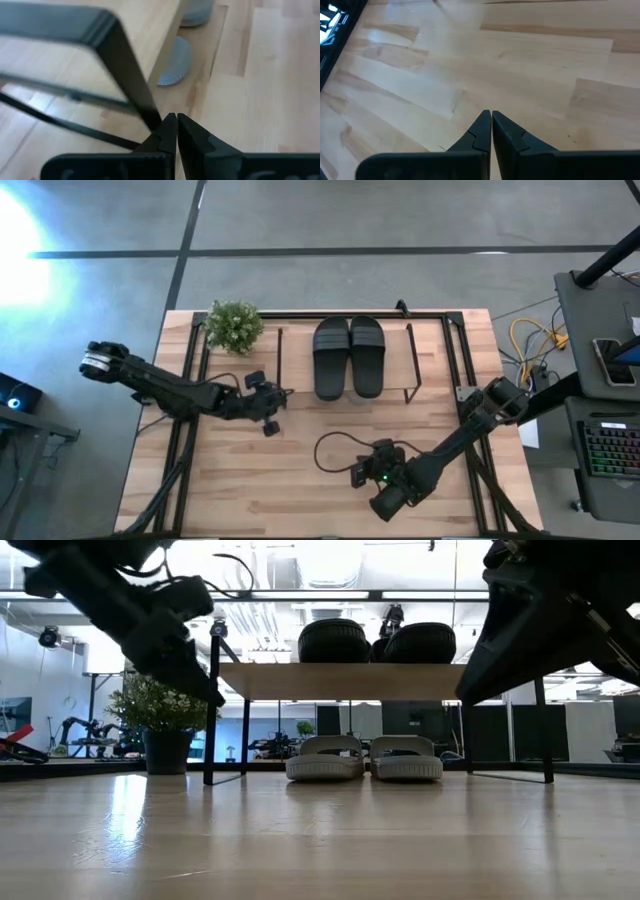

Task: Pick and place slides into the shelf
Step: Adjust the shelf

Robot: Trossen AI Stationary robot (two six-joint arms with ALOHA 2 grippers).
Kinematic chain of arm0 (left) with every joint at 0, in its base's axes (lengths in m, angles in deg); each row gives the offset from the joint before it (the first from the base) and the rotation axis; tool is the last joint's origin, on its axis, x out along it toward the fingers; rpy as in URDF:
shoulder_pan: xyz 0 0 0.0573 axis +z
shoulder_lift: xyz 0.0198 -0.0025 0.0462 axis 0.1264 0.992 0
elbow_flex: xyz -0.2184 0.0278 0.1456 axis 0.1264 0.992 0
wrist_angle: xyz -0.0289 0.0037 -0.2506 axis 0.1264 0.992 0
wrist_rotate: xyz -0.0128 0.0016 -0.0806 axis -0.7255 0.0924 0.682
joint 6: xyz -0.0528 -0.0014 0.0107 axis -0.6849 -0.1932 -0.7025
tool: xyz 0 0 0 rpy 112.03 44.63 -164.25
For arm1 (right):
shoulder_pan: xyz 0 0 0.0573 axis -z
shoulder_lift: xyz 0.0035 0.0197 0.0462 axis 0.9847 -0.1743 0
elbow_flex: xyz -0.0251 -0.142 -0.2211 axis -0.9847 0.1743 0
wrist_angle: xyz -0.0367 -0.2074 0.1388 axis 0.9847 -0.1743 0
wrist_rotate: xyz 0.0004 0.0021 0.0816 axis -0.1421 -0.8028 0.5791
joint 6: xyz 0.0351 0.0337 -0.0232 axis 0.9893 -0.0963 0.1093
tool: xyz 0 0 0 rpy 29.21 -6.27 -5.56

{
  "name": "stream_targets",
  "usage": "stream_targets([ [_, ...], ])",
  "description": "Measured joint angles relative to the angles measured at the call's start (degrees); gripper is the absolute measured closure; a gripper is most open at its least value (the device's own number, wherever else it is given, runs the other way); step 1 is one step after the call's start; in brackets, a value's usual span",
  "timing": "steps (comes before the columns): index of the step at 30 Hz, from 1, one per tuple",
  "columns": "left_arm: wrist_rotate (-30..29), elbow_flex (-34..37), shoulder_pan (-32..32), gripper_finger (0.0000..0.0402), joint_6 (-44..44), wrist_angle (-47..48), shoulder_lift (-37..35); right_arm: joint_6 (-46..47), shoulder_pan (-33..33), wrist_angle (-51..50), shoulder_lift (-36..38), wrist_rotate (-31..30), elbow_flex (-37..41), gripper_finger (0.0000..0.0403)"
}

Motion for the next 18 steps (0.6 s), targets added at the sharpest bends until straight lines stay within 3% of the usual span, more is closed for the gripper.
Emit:
stream_targets([
  [4,3.09,-0.38,2.44,0.0402,5.85,-2.68,0.44,-0.03,0.00,0.02,0.00,-1.25,-0.03,0.0394],
  [18,7.94,-0.96,6.43,0.0402,8.69,-4.89,2.52,0.09,0.02,-0.37,-0.17,-1.46,0.23,0.0394],
])
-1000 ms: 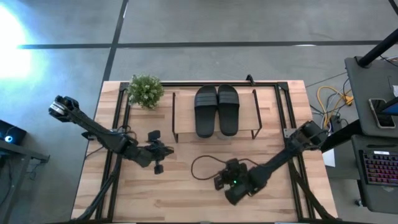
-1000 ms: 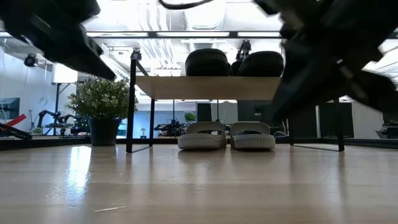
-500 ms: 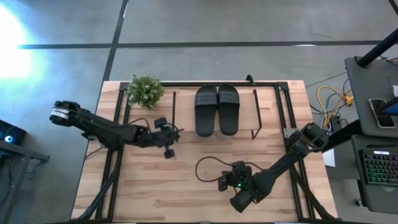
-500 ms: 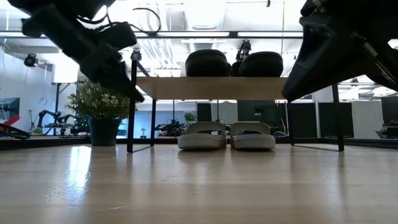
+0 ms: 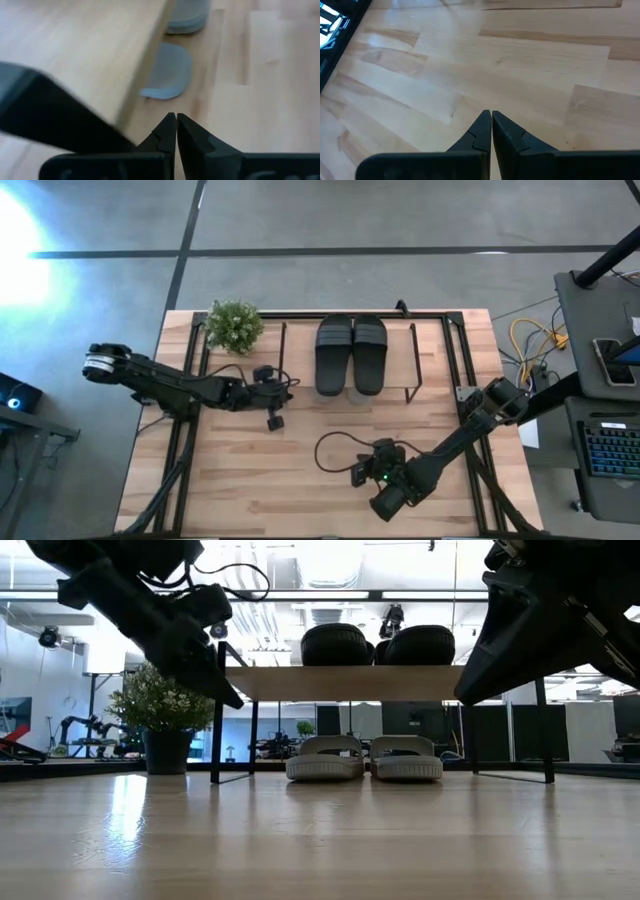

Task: Pick and place slides into the shelf
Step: Adjust the shelf

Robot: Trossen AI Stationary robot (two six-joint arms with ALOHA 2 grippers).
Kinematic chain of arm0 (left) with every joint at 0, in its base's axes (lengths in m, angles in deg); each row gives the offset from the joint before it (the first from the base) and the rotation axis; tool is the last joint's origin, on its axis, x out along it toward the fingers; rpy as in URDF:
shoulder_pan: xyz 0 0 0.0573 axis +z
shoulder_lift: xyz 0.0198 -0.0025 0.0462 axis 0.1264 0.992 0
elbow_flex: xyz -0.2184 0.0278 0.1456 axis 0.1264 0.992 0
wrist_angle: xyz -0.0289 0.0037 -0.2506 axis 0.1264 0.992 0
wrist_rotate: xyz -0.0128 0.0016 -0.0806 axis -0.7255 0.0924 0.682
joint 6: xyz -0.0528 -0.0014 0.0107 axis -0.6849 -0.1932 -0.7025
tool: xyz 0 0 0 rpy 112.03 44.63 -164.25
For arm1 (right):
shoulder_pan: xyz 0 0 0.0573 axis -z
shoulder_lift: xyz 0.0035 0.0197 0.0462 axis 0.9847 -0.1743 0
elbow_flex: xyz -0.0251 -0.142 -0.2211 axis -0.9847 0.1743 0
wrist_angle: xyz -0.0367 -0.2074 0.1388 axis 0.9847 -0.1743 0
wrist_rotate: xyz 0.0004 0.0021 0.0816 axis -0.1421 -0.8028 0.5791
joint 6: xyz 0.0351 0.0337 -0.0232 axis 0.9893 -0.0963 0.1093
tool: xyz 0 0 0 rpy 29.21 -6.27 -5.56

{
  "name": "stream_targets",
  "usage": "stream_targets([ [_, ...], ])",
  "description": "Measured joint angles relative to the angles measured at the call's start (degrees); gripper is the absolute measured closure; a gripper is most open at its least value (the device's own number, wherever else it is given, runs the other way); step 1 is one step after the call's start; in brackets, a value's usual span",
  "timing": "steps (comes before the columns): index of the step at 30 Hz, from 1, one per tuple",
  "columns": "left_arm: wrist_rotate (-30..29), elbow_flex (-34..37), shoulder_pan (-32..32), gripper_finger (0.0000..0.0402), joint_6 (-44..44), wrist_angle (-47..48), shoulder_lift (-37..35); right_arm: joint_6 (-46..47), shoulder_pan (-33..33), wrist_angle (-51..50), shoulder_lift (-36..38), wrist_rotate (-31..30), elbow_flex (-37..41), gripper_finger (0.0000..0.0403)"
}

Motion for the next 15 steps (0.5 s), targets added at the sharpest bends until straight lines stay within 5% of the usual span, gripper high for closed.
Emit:
stream_targets([
  [10,3.17,-0.54,-8.37,0.0402,-2.98,-0.95,-3.12,0.31,0.28,0.22,-0.02,-0.17,-0.09,0.0394],
  [15,-7.23,-0.83,-16.91,0.0402,-3.01,-4.02,-1.11,0.12,0.23,0.05,-0.02,-0.17,-0.09,0.0394],
])
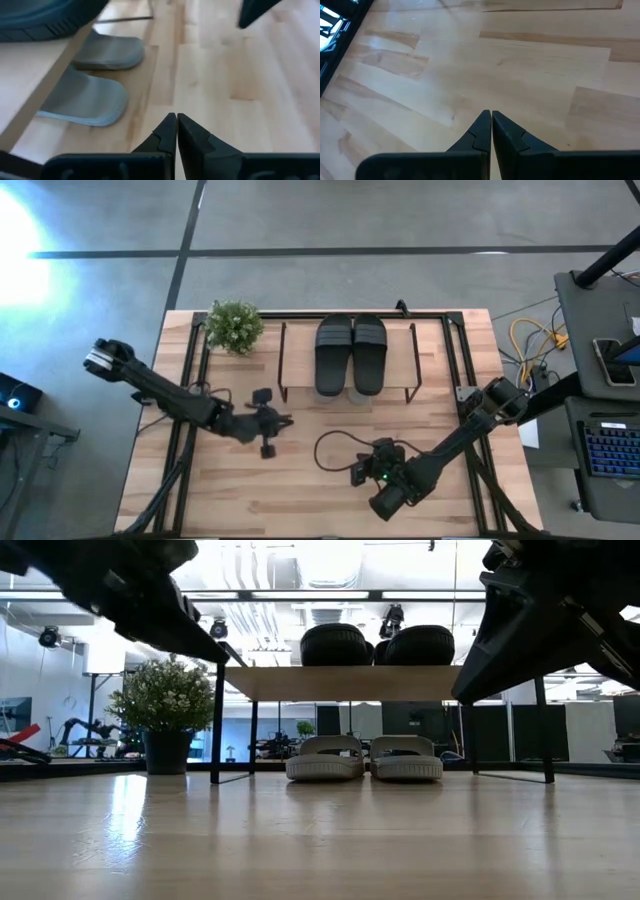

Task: Pick and place slides into the shelf
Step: Adjust the shelf

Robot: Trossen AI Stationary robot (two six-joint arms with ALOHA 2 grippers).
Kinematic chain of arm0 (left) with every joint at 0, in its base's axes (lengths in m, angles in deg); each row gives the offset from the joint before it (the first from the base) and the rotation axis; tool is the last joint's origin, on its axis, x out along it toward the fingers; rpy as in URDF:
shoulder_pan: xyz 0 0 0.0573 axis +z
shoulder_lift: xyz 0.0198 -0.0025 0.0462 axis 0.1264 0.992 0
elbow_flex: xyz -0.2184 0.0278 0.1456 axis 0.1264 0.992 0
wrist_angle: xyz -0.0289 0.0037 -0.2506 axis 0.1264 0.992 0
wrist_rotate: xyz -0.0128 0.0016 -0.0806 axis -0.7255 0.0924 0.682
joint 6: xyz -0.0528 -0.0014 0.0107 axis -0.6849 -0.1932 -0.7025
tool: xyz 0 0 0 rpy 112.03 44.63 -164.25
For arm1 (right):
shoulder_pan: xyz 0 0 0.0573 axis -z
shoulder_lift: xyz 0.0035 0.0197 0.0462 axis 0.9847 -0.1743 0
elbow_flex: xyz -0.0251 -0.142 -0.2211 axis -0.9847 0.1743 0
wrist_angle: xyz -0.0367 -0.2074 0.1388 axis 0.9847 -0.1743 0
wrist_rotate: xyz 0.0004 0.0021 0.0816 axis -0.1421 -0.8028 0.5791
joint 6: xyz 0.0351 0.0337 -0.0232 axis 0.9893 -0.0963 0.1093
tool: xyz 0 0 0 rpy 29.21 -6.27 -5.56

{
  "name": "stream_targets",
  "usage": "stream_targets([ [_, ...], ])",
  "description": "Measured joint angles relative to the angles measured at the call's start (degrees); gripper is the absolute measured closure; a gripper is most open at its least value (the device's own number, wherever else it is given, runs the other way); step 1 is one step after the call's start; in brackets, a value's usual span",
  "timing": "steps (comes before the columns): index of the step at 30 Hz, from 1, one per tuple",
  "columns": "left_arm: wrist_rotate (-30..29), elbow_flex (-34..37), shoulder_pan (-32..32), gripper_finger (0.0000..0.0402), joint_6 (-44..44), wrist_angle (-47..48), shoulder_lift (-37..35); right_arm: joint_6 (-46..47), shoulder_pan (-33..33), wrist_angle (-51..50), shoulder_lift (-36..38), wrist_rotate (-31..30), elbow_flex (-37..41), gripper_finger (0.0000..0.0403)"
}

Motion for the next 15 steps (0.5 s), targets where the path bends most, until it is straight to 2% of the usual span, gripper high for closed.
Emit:
stream_targets([
  [3,-5.97,-0.31,-1.93,0.0402,-0.05,-1.75,4.27,-0.65,-0.13,-0.13,0.00,0.02,0.05,0.0394],
  [6,-6.30,-2.00,-1.95,0.0402,0.12,-2.82,10.65,-1.36,-0.25,-0.42,0.00,0.06,0.07,0.0394],
  [8,-7.36,-4.28,-1.93,0.0402,1.45,-3.12,15.63,-1.33,-0.42,-0.89,0.00,0.07,0.09,0.0394],
  [11,-12.14,-8.65,-1.59,0.0402,5.43,-1.97,22.87,-0.62,-1.17,-1.67,0.00,0.14,0.11,0.0394],
  [15,-16.94,-14.63,0.84,0.0402,6.41,2.34,29.27,0.27,-2.91,-1.61,0.00,0.22,0.11,0.0394],
])
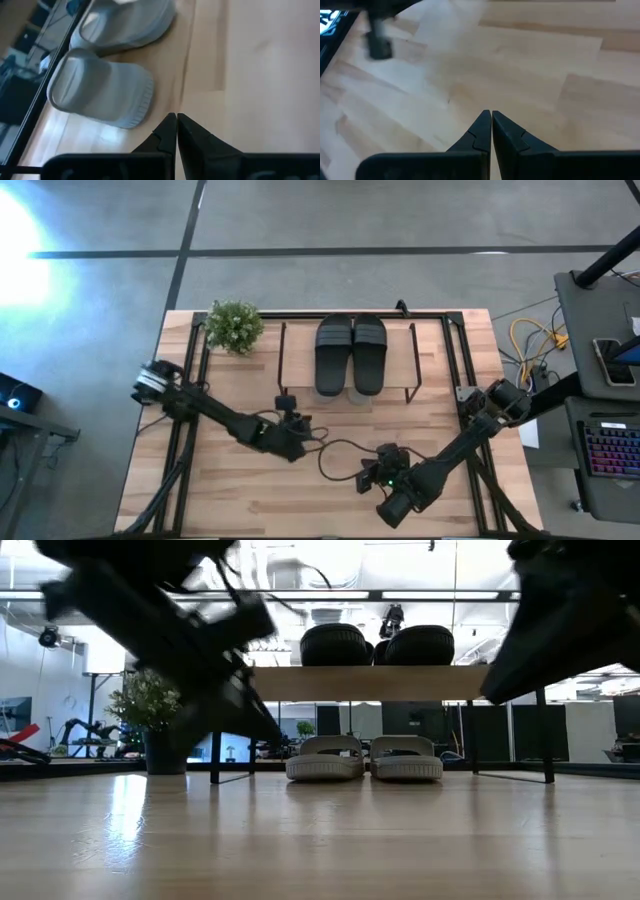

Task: Pick and place slides into the shelf
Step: Adjust the shelf

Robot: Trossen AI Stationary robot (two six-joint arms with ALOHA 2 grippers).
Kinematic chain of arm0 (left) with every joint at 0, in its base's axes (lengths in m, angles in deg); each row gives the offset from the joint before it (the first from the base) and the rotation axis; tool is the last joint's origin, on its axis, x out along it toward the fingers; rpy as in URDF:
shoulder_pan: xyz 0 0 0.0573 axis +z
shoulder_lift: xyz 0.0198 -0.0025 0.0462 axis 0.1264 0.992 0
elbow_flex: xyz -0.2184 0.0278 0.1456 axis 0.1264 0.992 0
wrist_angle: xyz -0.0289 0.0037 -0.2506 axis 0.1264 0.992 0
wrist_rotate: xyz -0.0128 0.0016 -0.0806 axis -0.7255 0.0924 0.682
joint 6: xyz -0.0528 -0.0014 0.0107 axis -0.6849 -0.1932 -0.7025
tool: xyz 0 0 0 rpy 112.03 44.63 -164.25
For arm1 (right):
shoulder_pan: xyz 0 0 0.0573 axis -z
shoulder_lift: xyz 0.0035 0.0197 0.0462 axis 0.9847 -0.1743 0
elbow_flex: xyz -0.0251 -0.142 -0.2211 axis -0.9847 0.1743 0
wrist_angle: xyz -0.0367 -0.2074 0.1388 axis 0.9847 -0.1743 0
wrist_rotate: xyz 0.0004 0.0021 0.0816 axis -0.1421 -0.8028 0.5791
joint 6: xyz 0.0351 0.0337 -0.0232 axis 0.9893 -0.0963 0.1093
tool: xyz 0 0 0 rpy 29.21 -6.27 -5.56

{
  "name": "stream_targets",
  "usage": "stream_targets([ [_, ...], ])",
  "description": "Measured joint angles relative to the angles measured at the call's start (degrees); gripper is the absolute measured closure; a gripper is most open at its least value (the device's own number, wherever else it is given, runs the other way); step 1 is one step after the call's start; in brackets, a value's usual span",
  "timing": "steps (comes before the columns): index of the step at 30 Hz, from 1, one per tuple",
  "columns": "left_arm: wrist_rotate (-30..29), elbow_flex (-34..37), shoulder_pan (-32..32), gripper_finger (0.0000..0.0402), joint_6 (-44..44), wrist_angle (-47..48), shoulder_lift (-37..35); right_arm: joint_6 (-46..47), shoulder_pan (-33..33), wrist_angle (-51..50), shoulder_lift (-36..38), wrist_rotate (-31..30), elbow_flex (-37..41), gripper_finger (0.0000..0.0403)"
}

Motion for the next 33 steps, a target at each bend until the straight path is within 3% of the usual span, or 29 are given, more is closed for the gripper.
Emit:
stream_targets([
  [5,-0.01,-6.10,4.57,0.0402,-0.46,8.48,5.90,3.96,-2.71,-1.22,0.00,0.00,0.02,0.0394],
  [11,-0.67,-10.79,9.95,0.0402,-7.69,19.22,8.48,9.03,-6.17,-3.76,0.00,0.00,0.04,0.0394],
  [18,-0.84,-11.18,11.85,0.0402,-7.56,16.32,6.84,12.32,-8.84,-6.09,0.00,-0.50,0.04,0.0394],
  [33,-0.97,-11.32,12.52,0.0402,-7.20,12.99,10.37,11.99,-9.24,-7.47,-0.02,-1.62,0.13,0.0394],
])
